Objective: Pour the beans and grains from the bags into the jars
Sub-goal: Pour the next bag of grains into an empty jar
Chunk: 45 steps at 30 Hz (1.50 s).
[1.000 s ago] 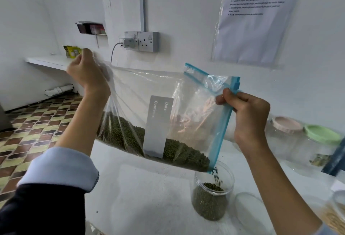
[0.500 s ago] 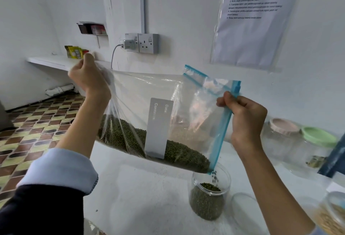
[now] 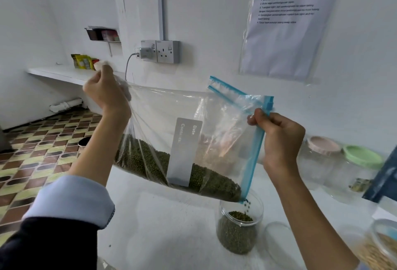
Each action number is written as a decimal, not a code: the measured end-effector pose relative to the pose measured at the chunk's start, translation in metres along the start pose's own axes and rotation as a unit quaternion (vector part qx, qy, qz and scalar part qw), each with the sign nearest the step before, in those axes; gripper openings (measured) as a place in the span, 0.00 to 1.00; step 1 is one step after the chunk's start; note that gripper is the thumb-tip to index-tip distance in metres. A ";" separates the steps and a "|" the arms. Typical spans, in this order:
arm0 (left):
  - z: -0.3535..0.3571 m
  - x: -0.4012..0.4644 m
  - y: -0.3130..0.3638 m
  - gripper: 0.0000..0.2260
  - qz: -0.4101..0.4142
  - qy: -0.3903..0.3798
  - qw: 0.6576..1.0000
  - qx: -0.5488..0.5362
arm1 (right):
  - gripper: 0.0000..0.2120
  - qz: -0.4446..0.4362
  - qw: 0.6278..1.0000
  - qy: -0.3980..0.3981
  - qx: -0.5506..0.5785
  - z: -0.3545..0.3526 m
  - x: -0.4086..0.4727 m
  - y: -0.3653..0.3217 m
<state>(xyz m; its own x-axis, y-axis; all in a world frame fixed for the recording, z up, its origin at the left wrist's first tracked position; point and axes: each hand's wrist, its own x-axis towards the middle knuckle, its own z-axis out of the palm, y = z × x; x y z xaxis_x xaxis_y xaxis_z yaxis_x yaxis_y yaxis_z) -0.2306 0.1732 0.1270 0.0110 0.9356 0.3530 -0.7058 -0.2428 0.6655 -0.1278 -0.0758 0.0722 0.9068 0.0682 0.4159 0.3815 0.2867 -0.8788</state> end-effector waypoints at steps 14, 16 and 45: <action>0.004 0.001 -0.008 0.18 0.008 -0.025 1.000 -0.012 | 0.09 -0.016 0.999 0.010 0.028 -0.001 -0.001 0.007; 0.005 0.001 -0.009 0.18 0.011 -0.030 0.999 -0.009 | 0.09 -0.017 1.000 -0.015 0.008 0.000 -0.003 0.008; 0.008 0.008 -0.007 0.21 -0.016 -0.035 0.998 -0.046 | 0.09 -0.025 0.999 -0.031 -0.003 0.010 -0.002 0.001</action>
<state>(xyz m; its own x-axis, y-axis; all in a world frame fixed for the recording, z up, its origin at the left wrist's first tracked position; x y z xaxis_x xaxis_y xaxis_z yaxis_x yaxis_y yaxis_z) -0.2200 0.1807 0.1307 0.0828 0.9212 0.3801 -0.7659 -0.1853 0.6157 -0.1313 -0.0662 0.0725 0.8742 0.1129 0.4722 0.4266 0.2861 -0.8580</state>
